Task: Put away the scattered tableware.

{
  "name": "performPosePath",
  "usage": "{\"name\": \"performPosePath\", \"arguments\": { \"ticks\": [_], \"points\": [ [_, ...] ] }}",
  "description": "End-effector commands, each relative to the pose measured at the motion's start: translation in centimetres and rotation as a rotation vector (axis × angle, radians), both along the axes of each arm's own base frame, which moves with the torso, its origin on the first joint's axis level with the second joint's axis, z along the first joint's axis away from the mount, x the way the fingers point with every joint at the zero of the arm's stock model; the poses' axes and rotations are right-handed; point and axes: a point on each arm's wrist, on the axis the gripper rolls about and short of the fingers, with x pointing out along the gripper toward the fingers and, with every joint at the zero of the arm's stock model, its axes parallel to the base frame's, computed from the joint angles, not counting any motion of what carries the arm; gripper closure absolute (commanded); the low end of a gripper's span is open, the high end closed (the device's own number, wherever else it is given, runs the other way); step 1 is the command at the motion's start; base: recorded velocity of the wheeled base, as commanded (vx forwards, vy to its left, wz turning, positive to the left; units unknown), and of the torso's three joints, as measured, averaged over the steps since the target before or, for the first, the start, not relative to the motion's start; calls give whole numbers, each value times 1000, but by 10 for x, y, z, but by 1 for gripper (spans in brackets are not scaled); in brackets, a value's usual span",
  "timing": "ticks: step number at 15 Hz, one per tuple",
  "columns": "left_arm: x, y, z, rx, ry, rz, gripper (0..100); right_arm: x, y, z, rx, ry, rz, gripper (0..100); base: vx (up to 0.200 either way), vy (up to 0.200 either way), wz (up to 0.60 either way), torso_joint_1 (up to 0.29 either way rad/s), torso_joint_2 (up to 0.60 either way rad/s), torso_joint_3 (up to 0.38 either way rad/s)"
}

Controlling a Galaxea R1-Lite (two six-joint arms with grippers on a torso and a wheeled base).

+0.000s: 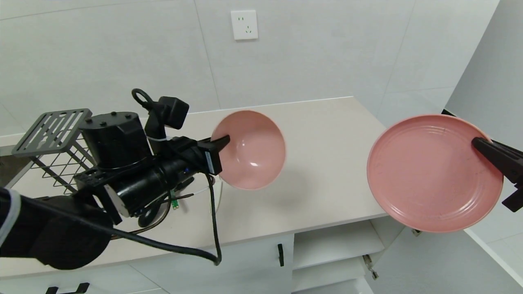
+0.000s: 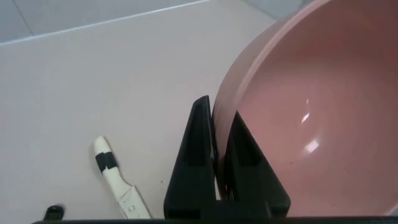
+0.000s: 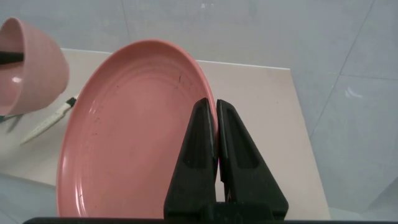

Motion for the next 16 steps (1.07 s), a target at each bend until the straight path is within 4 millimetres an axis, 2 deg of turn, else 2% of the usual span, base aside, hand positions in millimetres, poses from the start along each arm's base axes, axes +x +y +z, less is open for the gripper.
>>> {"name": "performPosePath", "arguments": {
  "ticks": [1, 5, 7, 9, 10, 13, 16],
  "points": [
    [-28, 12, 16, -3, -70, -28, 100, -1, 0, 4, 5, -17, 3, 100, 0, 0, 0, 0, 0, 0],
    [-50, 19, 9, 62, -134, -40, 100, 9, 2, 6, 63, -49, 25, 100, 0, 0, 0, 0, 0, 0],
    [-64, 21, 10, -7, -109, -68, 100, 17, 3, 1, 86, -33, 33, 100, 0, 0, 0, 0, 0, 0],
    [-99, 21, 5, -49, -67, -166, 100, 21, 3, -2, 89, -18, 32, 100, 0, 0, 0, 0, 0, 0],
    [-107, 22, 1, -45, -61, -180, 100, 22, 3, -3, 92, -18, 33, 100, 0, 0, 0, 0, 0, 0],
    [-105, 22, 1, -74, -120, -137, 100, 22, 4, -9, 88, 7, 33, 100, 0, 0, 0, 0, 0, 0],
    [-92, 15, -20, -68, -257, -35, 100, 23, 4, -7, 103, -19, 35, 100, 0, 0, 0, 0, 0, 0]
  ]
}}
